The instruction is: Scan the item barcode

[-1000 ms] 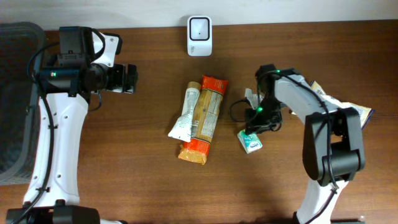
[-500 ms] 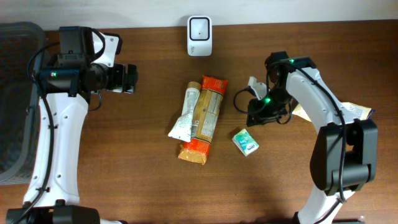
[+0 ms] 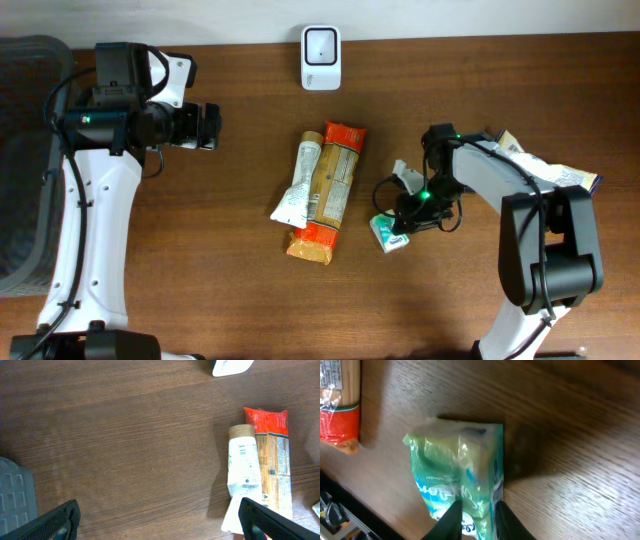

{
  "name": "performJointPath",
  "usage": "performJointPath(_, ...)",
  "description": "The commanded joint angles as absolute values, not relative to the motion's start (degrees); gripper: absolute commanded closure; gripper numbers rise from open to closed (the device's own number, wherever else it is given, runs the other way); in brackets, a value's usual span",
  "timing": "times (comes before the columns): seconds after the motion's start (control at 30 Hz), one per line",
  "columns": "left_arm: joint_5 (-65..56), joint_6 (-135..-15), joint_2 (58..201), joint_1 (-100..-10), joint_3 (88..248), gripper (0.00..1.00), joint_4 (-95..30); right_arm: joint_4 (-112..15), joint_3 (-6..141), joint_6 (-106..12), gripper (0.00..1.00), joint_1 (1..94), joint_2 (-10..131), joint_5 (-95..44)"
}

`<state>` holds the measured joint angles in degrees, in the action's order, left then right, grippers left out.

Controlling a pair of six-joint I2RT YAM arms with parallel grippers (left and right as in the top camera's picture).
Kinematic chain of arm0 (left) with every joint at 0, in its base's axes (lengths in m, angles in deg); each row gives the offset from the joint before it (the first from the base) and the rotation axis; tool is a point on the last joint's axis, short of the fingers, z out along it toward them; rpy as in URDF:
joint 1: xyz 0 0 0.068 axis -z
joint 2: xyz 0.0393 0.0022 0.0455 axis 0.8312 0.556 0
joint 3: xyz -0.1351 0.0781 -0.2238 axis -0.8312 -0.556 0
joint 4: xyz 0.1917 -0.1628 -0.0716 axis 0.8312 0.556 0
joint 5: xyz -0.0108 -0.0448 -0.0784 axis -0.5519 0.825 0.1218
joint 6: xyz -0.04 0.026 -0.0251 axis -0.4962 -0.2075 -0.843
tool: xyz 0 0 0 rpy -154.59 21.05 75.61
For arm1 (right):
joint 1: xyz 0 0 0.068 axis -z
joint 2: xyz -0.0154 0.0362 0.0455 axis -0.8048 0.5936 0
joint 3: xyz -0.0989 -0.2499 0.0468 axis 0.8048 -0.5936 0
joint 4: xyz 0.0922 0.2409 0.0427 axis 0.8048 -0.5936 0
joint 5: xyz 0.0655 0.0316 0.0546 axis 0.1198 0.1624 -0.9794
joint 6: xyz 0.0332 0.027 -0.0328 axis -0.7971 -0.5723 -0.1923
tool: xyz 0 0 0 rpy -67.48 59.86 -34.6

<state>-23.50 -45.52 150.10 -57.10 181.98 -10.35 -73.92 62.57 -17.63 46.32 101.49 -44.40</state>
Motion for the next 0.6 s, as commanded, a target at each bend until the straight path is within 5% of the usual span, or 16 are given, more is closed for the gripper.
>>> performJointPath(0.0,-23.3,-44.8,149.7,-57.4,182.7,0.01,-10.4,-72.6,61.1,-18.8,0.96,46.5,101.1,-46.7)
performJointPath(0.27,-23.3,-44.8,149.7,-57.4,182.7,0.01,-10.4,-77.8,71.4,-25.4,0.96,46.4,95.1,-42.1)
performJointPath(0.37,-23.3,-44.8,149.7,-57.4,182.7,0.01,-10.4,-81.9,77.1,-32.2,0.96,43.3,91.0,-28.8)
performJointPath(0.47,-23.3,-44.8,149.7,-57.4,182.7,0.01,-10.4,-85.1,77.3,-45.7,0.96,35.8,91.8,-0.1)
performJointPath(0.57,-23.3,-44.8,149.7,-57.4,182.7,0.01,-10.5,-86.0,77.3,-48.3,0.96,29.7,95.2,8.4)
